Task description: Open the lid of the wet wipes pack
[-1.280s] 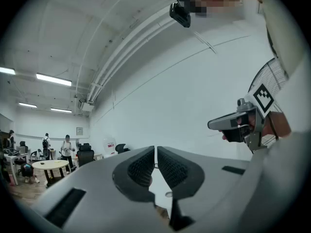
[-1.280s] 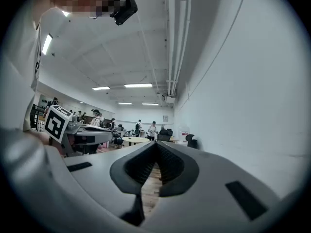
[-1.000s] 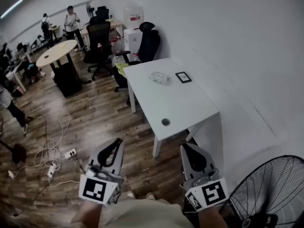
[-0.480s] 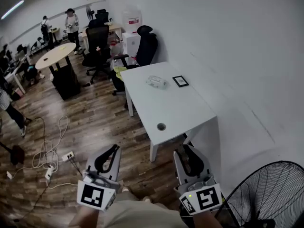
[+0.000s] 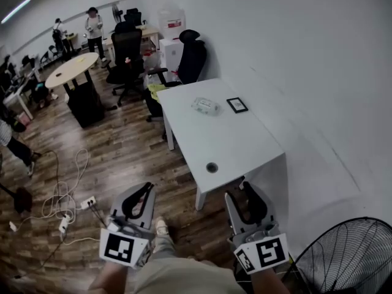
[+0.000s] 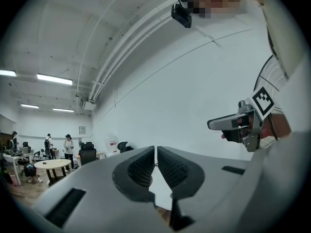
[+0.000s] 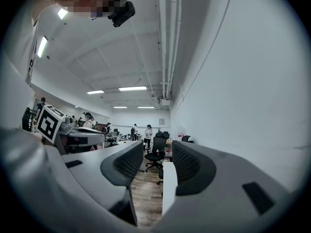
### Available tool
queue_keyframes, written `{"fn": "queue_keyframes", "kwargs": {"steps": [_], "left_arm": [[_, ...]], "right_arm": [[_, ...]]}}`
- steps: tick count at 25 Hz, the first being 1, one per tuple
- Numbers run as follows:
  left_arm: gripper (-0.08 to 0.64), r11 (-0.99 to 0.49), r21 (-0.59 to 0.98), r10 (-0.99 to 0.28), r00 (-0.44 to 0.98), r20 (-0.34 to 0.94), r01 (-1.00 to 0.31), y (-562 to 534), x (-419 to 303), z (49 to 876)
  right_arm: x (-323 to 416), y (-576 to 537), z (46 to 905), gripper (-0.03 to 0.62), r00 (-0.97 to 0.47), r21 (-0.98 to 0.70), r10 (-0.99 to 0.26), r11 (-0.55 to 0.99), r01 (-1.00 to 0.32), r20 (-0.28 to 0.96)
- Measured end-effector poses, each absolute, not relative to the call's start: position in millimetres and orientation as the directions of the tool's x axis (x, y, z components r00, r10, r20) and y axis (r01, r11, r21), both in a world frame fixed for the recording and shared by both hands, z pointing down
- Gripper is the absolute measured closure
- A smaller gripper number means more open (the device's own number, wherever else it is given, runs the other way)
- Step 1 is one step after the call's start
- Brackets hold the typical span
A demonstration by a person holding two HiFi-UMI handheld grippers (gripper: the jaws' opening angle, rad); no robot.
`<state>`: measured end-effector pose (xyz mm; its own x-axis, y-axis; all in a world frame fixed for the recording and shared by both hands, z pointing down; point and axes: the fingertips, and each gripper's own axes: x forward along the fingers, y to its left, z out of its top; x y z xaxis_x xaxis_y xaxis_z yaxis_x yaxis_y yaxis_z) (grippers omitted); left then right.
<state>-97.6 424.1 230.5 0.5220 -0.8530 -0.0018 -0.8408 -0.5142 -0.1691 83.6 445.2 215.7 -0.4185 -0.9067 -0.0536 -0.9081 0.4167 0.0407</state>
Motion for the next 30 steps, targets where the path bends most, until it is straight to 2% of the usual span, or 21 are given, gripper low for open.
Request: {"fn": "queue_keyframes", "kwargs": {"steps": [10,19,30], "left_arm": [[0.526,-0.534,-0.144,-0.844,0.536,0.029,-0.833,310,-128,249],[0.526,-0.616,-0.091,-0.788,0.61,0.082,-0.783,172,-173,260],[0.526,-0.683,-0.124,-0.73,0.679,0.077,-0.72,37,-220,262]], "right_arm": [[53,335,236,0.408,-0.401,0.067,-0.915,0.403,-0.913,0.031],[10,208,256,0.408,-0.328,0.055,-0.939,0.334,-0.941,0.1],[-28,87,275,0.41,-0.202,0.084,-0.968,0.216,-0.973,0.148]]}}
